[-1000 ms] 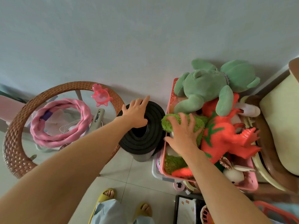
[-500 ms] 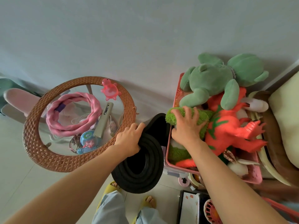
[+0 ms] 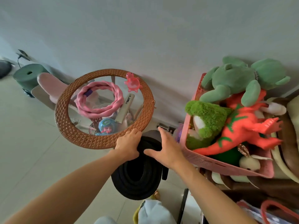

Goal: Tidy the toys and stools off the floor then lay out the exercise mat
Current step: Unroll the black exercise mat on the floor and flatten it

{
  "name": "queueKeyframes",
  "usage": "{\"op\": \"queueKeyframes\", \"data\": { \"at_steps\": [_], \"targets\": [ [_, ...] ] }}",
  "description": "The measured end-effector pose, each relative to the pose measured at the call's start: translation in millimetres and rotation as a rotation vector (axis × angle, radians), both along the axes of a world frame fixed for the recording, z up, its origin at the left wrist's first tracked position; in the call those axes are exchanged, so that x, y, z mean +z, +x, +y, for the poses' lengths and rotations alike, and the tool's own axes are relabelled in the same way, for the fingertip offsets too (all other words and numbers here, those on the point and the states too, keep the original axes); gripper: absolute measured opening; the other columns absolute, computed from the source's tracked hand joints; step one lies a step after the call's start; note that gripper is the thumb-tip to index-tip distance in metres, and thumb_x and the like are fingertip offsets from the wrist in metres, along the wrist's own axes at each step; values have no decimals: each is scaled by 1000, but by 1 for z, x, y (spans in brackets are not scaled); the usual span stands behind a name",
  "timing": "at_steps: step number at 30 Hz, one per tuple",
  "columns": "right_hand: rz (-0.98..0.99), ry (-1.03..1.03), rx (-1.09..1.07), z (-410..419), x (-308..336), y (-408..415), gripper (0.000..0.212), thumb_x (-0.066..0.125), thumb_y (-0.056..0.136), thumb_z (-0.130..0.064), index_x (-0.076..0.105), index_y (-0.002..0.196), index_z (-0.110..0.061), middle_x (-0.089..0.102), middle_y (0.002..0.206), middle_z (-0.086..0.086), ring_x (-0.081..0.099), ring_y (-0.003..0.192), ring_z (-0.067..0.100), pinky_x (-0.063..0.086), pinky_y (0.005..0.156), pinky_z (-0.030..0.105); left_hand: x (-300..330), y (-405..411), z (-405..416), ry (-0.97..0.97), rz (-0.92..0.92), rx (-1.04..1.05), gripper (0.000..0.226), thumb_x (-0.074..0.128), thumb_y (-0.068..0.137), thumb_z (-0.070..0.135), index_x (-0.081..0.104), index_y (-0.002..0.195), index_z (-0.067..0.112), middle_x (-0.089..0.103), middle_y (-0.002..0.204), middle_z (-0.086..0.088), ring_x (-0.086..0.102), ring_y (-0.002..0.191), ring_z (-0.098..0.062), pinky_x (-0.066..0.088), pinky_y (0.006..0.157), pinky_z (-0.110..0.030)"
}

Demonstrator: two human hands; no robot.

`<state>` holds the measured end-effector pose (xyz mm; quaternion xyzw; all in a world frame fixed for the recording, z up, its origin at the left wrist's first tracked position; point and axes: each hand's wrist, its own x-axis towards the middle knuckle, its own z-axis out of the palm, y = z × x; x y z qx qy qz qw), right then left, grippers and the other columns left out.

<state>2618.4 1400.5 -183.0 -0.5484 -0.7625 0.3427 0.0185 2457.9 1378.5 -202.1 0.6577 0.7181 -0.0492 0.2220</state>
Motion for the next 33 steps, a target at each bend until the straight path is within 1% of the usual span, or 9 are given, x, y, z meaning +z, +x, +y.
{"op": "queueKeyframes", "data": {
  "at_steps": [3, 5, 6, 8, 11, 17, 25, 29, 33],
  "targets": [
    [-75, -82, 8, -29, -5, -20, 114, 70, 66, -61, -5, 147, -32, 9, 155, 2, 15, 143, 28, 27, 112, 52, 9, -10, -12, 26, -31, 47, 56, 69, 74, 26, 46, 124, 21, 48, 127, 0, 50, 117, -24, 54, 85, -41],
    [-142, -54, 37, -43, -1, -30, 113, 72, 69, -51, -8, 146, -34, 16, 151, 5, 29, 137, 30, 35, 107, 47, 17, -18, -27, 31, -56, 79, 55, 69, 73, 28, 48, 123, 20, 51, 123, 0, 54, 112, -23, 54, 85, -40],
    [-178, -29, 60, -51, 2, -39, 108, 71, 71, -46, -6, 146, -33, 24, 148, 7, 38, 131, 31, 40, 102, 45, 20, -27, -39, 32, -72, 100, 53, 69, 73, 29, 49, 121, 19, 52, 121, 0, 55, 108, -23, 54, 85, -40],
    [-222, 21, 107, -63, 10, -55, 90, 67, 75, -38, 11, 143, -29, 37, 139, 8, 50, 119, 31, 47, 92, 42, 25, -42, -63, 40, -92, 143, 47, 67, 73, 33, 52, 116, 20, 55, 115, 0, 57, 101, -21, 54, 83, -37],
    [-240, 34, 194, -92, 21, -92, 69, 64, 74, -36, 29, 132, -26, 49, 128, 5, 55, 110, 30, 48, 84, 39, 34, -76, -111, 58, -99, 228, 43, 64, 73, 34, 53, 112, 19, 56, 110, 0, 59, 97, -22, 52, 79, -35],
    [-233, 63, 411, -160, 34, -174, 62, 63, 75, -41, 34, 128, -26, 52, 125, 1, 54, 112, 25, 45, 85, 37, 59, -148, -209, 51, -42, 367, 35, 60, 76, 32, 54, 107, 17, 59, 103, -2, 59, 94, -23, 48, 78, -33],
    [-182, 59, 773, -265, 50, -306, 64, 61, 71, -41, 35, 128, -25, 56, 120, 3, 56, 108, 28, 47, 87, 38, 82, -247, -359, 39, -6, 696, 36, 58, 75, 29, 52, 107, 15, 57, 106, -3, 59, 97, -26, 38, 71, -31],
    [-153, 68, 885, -296, 58, -357, 63, 61, 73, -39, 34, 128, -26, 57, 115, 1, 58, 102, 26, 48, 83, 36, 89, -284, -402, 57, 13, 829, 39, 59, 75, 30, 52, 111, 16, 56, 108, -3, 58, 99, -26, 42, 74, -31],
    [-110, 76, 956, -301, 61, -402, 64, 61, 72, -38, 33, 129, -29, 58, 115, 0, 58, 102, 26, 49, 85, 37, 92, -319, -415, 74, 49, 922, 40, 59, 74, 28, 51, 112, 17, 55, 109, -3, 58, 100, -27, 41, 73, -31]
  ]
}}
